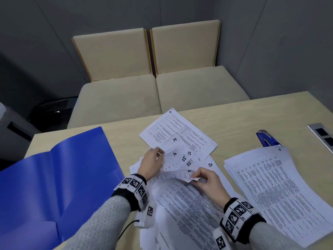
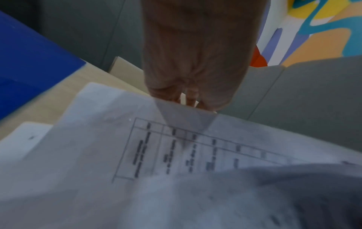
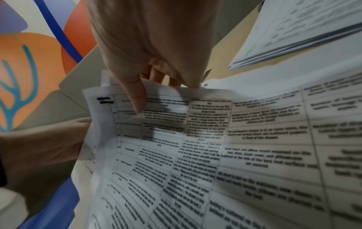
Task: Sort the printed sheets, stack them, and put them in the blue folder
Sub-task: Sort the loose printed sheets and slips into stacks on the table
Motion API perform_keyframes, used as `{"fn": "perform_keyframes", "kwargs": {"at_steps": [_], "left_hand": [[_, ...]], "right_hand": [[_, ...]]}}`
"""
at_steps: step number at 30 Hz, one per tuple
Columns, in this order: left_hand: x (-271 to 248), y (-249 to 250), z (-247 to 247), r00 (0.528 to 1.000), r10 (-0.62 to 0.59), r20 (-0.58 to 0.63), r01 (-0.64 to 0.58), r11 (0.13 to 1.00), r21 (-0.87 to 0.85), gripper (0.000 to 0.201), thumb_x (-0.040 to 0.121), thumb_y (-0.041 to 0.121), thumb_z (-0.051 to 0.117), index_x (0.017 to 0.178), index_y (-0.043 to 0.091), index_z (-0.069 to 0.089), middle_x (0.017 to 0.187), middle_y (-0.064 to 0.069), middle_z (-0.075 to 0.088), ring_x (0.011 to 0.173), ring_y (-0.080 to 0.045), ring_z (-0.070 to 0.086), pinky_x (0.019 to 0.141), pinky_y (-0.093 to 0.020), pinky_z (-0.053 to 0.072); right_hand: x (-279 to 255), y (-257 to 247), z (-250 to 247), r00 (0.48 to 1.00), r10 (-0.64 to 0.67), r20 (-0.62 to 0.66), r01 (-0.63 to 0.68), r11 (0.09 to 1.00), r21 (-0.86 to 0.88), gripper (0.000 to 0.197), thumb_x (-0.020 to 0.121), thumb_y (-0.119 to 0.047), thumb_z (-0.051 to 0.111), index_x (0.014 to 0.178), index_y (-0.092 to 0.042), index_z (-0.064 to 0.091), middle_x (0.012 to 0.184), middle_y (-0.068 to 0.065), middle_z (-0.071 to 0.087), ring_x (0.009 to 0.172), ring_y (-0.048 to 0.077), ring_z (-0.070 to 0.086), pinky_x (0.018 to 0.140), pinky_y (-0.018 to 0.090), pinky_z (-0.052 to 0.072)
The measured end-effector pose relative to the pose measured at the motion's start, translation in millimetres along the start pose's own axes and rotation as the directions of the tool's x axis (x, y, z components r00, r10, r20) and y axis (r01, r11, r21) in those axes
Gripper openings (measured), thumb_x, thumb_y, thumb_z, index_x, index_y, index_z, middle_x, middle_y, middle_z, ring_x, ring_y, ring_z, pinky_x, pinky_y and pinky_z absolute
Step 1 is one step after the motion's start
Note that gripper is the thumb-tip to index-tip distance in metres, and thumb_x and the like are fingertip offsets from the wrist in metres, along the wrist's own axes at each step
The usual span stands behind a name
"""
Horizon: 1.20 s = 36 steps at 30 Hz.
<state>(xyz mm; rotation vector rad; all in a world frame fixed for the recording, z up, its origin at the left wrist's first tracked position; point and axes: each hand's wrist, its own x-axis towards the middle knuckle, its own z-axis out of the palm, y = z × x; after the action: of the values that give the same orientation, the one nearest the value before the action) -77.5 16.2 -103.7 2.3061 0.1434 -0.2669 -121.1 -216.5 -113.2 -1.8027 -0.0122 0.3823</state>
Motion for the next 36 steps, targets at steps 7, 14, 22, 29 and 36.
{"fn": "perform_keyframes", "kwargs": {"at_steps": [7, 14, 22, 29, 36], "left_hand": [[12, 0, -6, 0.991, -0.046, 0.127, 0.008, 0.959, 0.283, 0.013, 0.078, 0.024, 0.067, 0.083, 0.016, 0.059, 0.086, -0.001, 0.061, 0.078, -0.019, 0.055, 0.066, -0.03, 0.044], [0, -5, -16, 0.959, 0.282, 0.009, -0.263, 0.881, 0.394, 0.01, 0.095, 0.021, 0.046, 0.09, 0.016, 0.04, 0.072, -0.003, 0.054, 0.074, -0.026, 0.05, 0.058, -0.033, 0.034], [-16, -3, -79, 0.954, 0.252, -0.161, -0.167, 0.896, 0.41, 0.021, 0.09, 0.009, 0.049, 0.107, 0.016, 0.058, 0.088, -0.01, 0.069, 0.082, -0.032, 0.063, 0.063, -0.034, 0.043], [-20, 45, -178, 0.562, 0.307, -0.768, -0.25, 0.948, 0.197, 0.033, 0.082, -0.009, 0.04, 0.108, 0.001, 0.057, 0.092, -0.015, 0.061, 0.079, -0.021, 0.054, 0.068, -0.029, 0.036], [16, 50, -183, 0.799, 0.279, -0.534, -0.406, 0.903, -0.136, 0.036, 0.089, -0.008, 0.038, 0.105, 0.016, 0.058, 0.098, -0.001, 0.061, 0.083, 0.003, 0.055, 0.078, -0.024, 0.044]], "right_hand": [[-3, -10, -8, 1.0, 0.004, 0.03, -0.005, 1.0, 0.03, 0.018, 0.075, -0.004, 0.076, 0.069, -0.014, 0.062, 0.083, 0.003, 0.072, 0.084, 0.011, 0.067, 0.076, 0.021, 0.051], [2, -11, -10, 1.0, 0.027, 0.01, -0.027, 0.996, 0.082, 0.016, 0.074, -0.003, 0.076, 0.072, -0.009, 0.061, 0.083, 0.007, 0.07, 0.082, 0.013, 0.067, 0.073, 0.019, 0.049], [2, -8, -12, 0.997, 0.072, -0.001, -0.071, 0.994, 0.085, 0.012, 0.079, -0.002, 0.071, 0.077, -0.005, 0.059, 0.078, 0.004, 0.066, 0.073, 0.01, 0.06, 0.068, 0.018, 0.043], [-1, -34, -33, 0.99, 0.083, 0.113, -0.098, 0.986, 0.132, 0.019, 0.072, 0.006, 0.074, 0.07, -0.008, 0.061, 0.071, 0.002, 0.068, 0.063, 0.009, 0.06, 0.06, 0.017, 0.046], [-3, -83, -65, 0.975, 0.003, 0.224, -0.035, 0.989, 0.142, 0.022, 0.068, 0.015, 0.069, 0.071, -0.005, 0.059, 0.067, 0.001, 0.066, 0.067, 0.013, 0.06, 0.061, 0.017, 0.048]]}}
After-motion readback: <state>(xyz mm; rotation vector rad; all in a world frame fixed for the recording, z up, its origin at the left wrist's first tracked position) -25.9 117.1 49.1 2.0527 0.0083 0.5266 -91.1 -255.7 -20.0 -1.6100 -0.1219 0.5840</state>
